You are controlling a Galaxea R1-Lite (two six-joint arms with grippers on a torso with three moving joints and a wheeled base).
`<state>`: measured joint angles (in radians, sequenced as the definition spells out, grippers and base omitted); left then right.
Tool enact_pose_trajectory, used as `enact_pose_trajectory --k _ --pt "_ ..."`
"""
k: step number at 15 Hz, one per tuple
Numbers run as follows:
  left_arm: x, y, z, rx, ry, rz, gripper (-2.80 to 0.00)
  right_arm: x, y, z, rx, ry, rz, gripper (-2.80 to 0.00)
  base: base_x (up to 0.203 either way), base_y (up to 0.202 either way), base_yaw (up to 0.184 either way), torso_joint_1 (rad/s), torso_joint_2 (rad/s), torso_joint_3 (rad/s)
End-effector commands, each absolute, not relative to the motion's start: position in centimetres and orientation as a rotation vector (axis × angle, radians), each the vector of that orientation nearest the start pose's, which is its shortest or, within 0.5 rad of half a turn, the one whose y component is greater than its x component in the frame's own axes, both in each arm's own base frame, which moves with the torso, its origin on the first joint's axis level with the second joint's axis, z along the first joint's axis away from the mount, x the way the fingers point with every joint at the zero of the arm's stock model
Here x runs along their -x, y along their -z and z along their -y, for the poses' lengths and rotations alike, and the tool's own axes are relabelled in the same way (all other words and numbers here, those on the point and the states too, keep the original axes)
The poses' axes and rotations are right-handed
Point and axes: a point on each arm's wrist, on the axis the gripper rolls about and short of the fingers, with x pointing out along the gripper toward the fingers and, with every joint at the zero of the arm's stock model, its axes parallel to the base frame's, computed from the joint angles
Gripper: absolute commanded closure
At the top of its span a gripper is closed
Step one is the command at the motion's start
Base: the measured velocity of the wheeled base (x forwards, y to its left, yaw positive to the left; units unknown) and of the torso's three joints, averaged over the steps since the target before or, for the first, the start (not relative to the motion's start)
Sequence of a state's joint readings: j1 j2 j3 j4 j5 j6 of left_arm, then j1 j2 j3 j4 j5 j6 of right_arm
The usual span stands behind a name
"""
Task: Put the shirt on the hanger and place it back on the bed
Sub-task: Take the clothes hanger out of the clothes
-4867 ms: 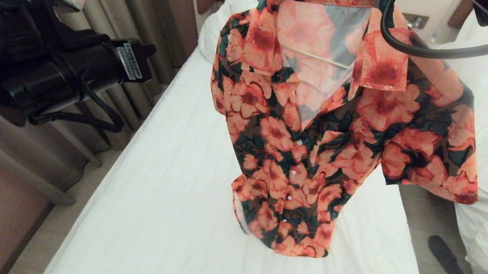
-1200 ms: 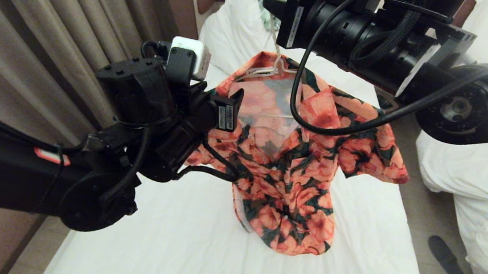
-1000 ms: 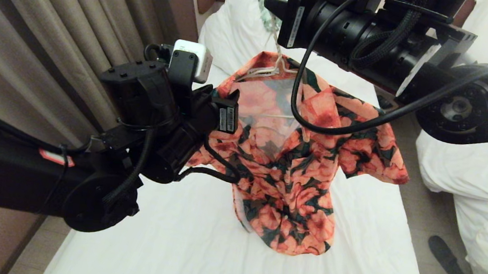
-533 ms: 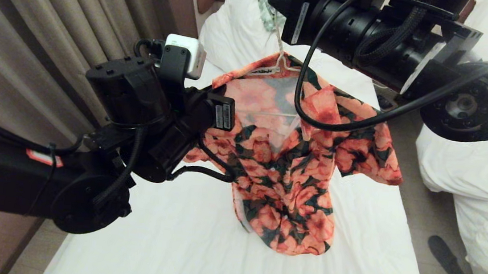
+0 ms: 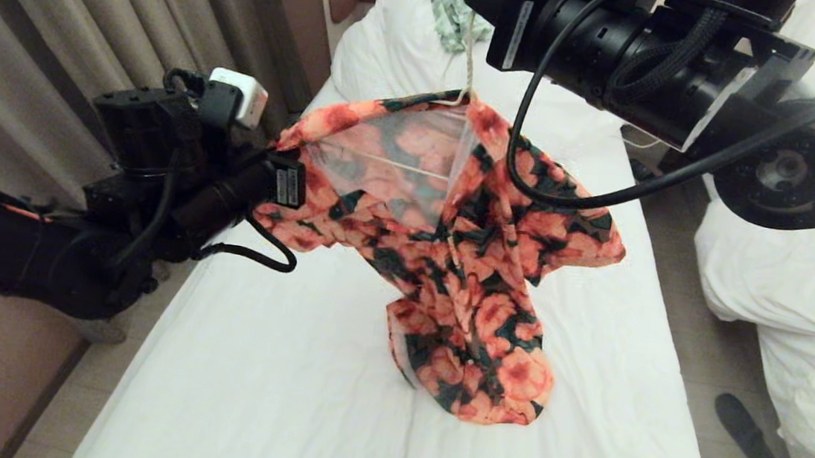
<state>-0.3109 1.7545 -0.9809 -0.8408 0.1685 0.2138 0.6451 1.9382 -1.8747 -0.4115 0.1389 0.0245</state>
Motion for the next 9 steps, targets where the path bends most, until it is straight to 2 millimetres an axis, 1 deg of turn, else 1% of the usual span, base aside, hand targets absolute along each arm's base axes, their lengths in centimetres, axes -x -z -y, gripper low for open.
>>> enact_pose_trajectory --k 1,3,4,6,9 --pt "-32.6 -23.4 8.7 -0.205 0.096 0.076 0.00 -30.6 -37.8 -23.4 -0.112 -0.781 0.336 0.00 0.000 0.000 0.000 0.000 0.00 0.000" --pt "-33.5 -22.7 8.8 -0.216 0.092 0.049 0.00 -30.7 -37.6 -23.5 -0.110 -0.781 0.334 0.00 0.000 0.000 0.000 0.000 0.00 0.000" --pt "-34.0 -22.7 9.0 -0.211 0.093 0.056 0.00 -30.9 -37.4 -23.7 -0.108 -0.783 0.327 0.00 0.000 0.000 0.000 0.000 0.00 0.000" --pt "-34.8 -23.8 9.0 -0.144 0.049 0.096 0.00 -31.1 -36.8 -23.8 -0.102 -0.782 0.307 0.00 0.000 0.000 0.000 0.000 0.00 0.000" --pt "-35.4 -25.1 8.5 -0.074 -0.006 0.144 0.00 -31.3 -35.7 -24.1 -0.092 -0.786 0.273 0.00 0.000 0.000 0.000 0.000 0.00 0.000"
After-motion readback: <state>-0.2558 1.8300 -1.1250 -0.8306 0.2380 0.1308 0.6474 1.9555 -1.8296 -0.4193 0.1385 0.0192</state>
